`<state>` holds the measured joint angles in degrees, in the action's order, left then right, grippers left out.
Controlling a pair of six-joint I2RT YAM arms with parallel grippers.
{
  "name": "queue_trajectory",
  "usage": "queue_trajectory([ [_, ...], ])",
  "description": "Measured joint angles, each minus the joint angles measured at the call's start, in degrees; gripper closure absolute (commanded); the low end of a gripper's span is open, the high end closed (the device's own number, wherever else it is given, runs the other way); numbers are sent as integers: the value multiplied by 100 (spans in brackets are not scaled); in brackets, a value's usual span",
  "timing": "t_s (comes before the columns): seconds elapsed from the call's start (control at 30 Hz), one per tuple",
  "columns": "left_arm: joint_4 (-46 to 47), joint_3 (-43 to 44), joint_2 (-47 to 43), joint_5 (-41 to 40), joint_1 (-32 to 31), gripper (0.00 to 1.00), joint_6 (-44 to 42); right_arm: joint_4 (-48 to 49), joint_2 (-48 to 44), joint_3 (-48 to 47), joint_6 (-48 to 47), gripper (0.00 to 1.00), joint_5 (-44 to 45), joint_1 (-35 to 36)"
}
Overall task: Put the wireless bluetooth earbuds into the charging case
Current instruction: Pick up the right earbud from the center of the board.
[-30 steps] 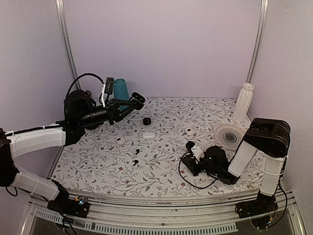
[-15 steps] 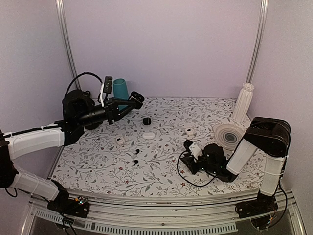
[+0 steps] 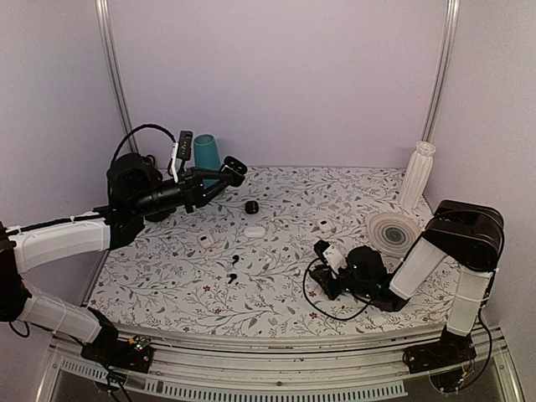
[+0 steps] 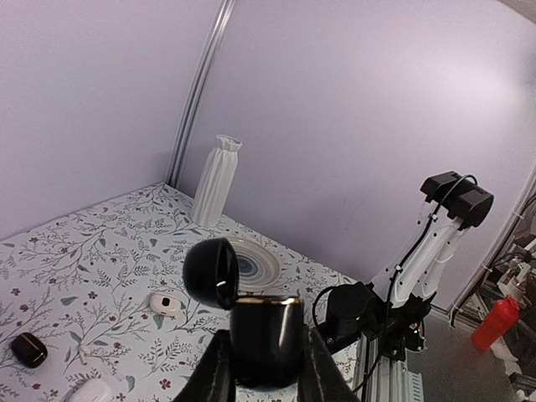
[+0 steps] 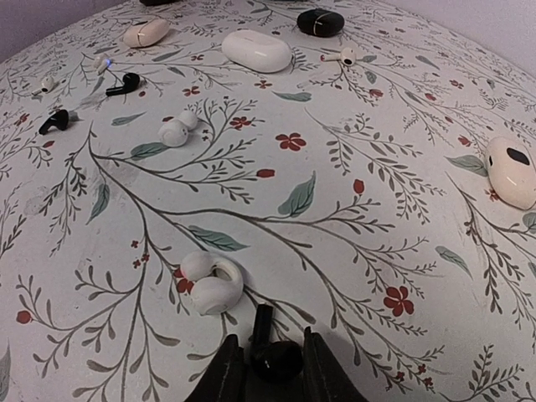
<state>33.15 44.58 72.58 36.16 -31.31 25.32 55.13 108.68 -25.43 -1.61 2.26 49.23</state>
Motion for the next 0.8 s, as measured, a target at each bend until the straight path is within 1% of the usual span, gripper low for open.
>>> queue_trajectory([
  [0.2,4,0,0,0,0,100,22,-81,2,-63,74,80,22,0],
  [0.3,2,0,0,-2,0,100,24,-103,2,-74,83,80,33,2],
  [0.33,2,0,0,0,0,100,22,-107,2,-76,83,84,35,4],
  [0.4,2,0,0,0,0,100,22,-118,2,-87,101,87,42,11],
  [0.63,-4,2,13,-2,0,100,17,-317,0,-227,225,93,44,22],
  [0.8,-2,13,68,-2,0,100,-31,-579,-90,-304,310,95,42,20],
])
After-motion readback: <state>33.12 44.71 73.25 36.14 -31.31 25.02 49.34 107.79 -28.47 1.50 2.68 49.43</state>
